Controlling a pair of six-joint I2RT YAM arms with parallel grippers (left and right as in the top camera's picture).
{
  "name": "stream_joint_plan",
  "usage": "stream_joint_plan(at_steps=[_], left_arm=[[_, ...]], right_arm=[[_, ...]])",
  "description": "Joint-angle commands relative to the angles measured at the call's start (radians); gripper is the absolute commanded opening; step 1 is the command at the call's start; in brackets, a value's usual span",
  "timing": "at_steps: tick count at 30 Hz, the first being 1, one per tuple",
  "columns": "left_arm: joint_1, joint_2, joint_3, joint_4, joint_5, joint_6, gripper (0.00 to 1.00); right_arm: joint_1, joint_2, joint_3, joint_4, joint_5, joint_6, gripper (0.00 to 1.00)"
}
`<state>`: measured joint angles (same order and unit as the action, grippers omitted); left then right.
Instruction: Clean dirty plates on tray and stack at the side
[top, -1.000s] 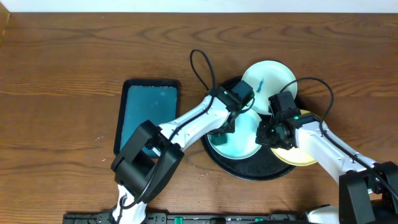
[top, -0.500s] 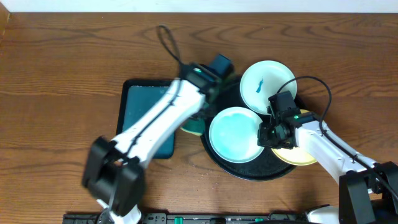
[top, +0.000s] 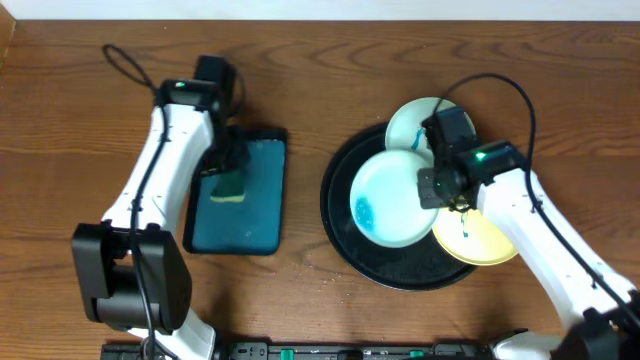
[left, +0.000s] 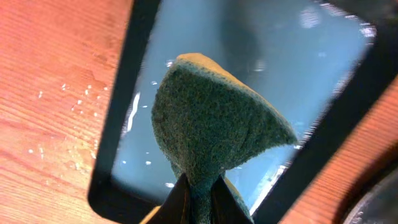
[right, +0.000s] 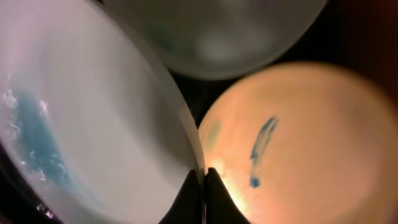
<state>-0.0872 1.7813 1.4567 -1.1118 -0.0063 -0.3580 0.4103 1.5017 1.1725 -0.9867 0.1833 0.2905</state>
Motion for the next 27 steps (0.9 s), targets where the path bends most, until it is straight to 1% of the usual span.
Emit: stream_joint_plan(at_steps=[1,4,11,14,27], left_arm=[[0.012,0.003,-0.028,0.013,0.048,0.051,0.08],[0.013,0.003,-0.048,0.022,0.048,0.051,0.08],[0.013,0.003,-0.059,0.023,0.048,0.051,0.08],[0.013,0.003,-0.059,0.026,0.048,0.051,0.08],[0.013,0.003,-0.059,0.027,0.048,0.051,0.09]], right_arm=[[0.063,-0.051,0.05,-0.005,0.2,-0.018,0.01],[0.113,-0.074,0.062,-0.005,0.282,-0.019,0.01],[0.286,-0.1,0.062,-0.031,0.62,-0.019,0.01],[0.364,-0.099,0.062,-0.035,0.73,-0.019,0.01],[0.571,-0.099,0.062,-0.057,0.915,-0.04,0.01]])
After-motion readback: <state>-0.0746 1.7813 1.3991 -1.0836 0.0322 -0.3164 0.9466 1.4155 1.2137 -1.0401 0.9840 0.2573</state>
